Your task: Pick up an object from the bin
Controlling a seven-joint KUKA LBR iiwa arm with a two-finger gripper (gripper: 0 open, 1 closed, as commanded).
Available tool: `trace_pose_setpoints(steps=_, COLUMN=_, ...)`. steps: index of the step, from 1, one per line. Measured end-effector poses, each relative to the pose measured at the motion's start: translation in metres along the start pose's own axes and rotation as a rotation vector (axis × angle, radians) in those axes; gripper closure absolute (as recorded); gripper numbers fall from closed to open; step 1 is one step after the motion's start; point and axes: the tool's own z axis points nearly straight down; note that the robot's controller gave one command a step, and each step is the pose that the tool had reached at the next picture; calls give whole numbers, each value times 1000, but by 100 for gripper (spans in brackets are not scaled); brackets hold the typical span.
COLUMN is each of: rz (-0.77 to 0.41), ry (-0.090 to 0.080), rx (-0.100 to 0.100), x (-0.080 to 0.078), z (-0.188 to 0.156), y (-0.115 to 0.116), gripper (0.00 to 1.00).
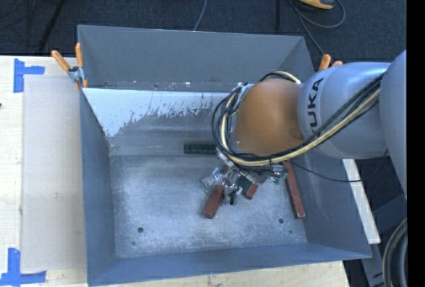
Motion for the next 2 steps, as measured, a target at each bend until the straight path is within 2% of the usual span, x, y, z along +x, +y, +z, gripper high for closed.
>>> trace_pose_setpoints(steps=1, rz=-337, ry=1, rx=2, x=76, z=0, y=-73, gripper=100)
trace_pose_setpoints(steps=2, rz=-1105, ry=-21, rx=-2, x=115, z=-9, y=-85, gripper=100)
